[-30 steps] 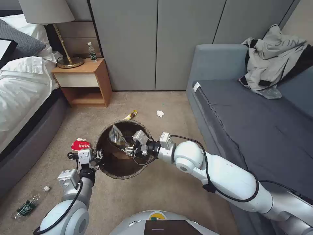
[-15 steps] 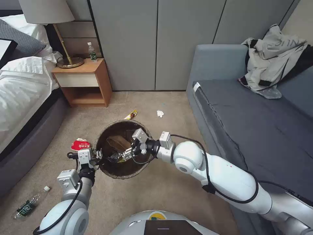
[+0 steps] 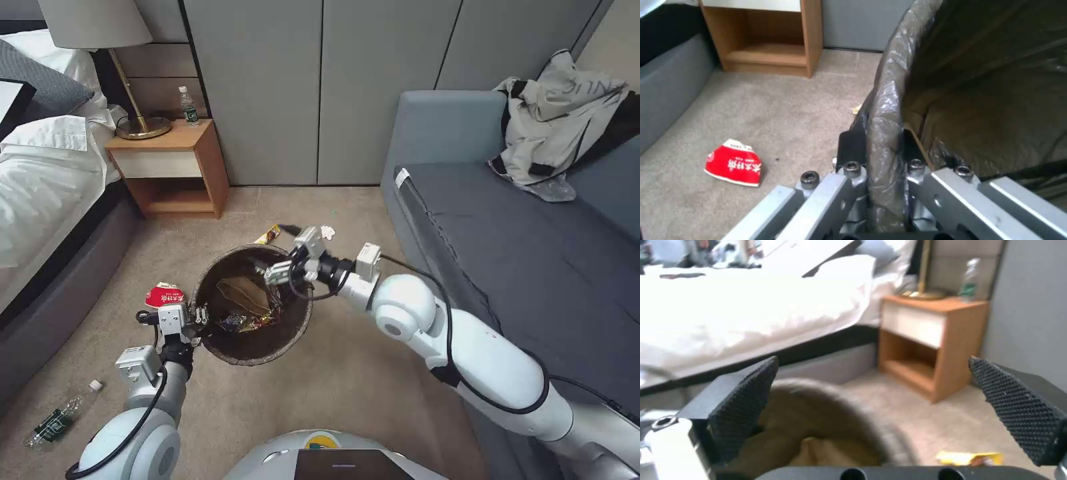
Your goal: Pick up the trash bin, then pick up the garbage from the floor and place it into the trash bin.
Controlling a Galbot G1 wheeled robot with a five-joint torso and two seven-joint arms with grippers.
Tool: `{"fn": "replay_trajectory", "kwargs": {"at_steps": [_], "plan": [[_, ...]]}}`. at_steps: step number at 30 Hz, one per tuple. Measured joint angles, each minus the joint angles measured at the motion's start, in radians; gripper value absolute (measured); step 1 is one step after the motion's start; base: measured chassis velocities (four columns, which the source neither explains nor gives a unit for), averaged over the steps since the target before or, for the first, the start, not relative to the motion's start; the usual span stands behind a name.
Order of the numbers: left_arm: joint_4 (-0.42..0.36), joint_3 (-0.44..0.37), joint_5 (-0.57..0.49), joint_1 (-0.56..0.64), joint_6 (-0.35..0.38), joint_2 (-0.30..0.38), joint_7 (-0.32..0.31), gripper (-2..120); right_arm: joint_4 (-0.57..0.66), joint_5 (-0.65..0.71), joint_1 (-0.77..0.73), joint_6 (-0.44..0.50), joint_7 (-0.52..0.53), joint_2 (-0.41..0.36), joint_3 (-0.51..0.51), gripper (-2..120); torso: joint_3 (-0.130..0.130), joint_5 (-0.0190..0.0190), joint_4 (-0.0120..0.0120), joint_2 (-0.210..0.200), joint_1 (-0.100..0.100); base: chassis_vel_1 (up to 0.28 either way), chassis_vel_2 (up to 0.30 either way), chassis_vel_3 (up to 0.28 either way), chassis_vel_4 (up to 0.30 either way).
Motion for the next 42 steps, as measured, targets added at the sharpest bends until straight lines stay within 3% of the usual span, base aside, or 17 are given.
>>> {"fn": "replay_trajectory", "kwargs": {"at_steps": [3, 7, 14, 27, 35, 42], "plan": [[0.0, 0.0, -0.001, 0.002, 0.0, -0.001, 0.001, 2, -0.002, -0.001, -0.016, 0.011, 0.0, -0.004, 0.051, 100, 0.0, -0.0001, -0.0001, 0.0, 0.0, 0.0, 0.0, 0.0, 0.0], [0.0, -0.001, -0.003, 0.004, -0.005, -0.003, 0.004, 2, 0.003, -0.058, -0.153, 0.06, 0.011, -0.01, 0.18, 100, 0.0, 0.0, 0.0, 0.0, 0.0, 0.0, 0.0, 0.0, 0.0], [-0.001, -0.01, -0.01, 0.004, -0.009, -0.001, 0.007, 2, 0.015, -0.221, -0.36, 0.173, 0.061, -0.009, 0.253, 100, 0.0, 0.0, -0.0004, 0.0, 0.0, 0.0, 0.0, 0.0, 0.0], [-0.004, -0.021, -0.01, 0.009, -0.018, -0.007, 0.01, 2, 0.04, -0.516, -0.743, 0.4, 0.102, 0.149, 0.467, 100, 0.0, -0.0001, -0.0002, 0.0, 0.0, 0.0, 0.0, 0.0, 0.0], [-0.004, -0.021, -0.005, 0.009, -0.019, -0.013, 0.012, 2, 0.04, -0.649, -0.905, 0.507, 0.126, 0.244, 0.574, 100, 0.0, -0.0001, -0.0001, 0.0, 0.0, 0.0, 0.0, 0.0, 0.0], [-0.005, -0.021, 0.001, 0.011, -0.025, -0.019, 0.013, 2, 0.026, -0.709, -0.984, 0.573, 0.143, 0.304, 0.605, 100, 0.0, -0.0002, 0.0002, 0.0, 0.0, 0.0, 0.0, 0.0, 0.0]]}}
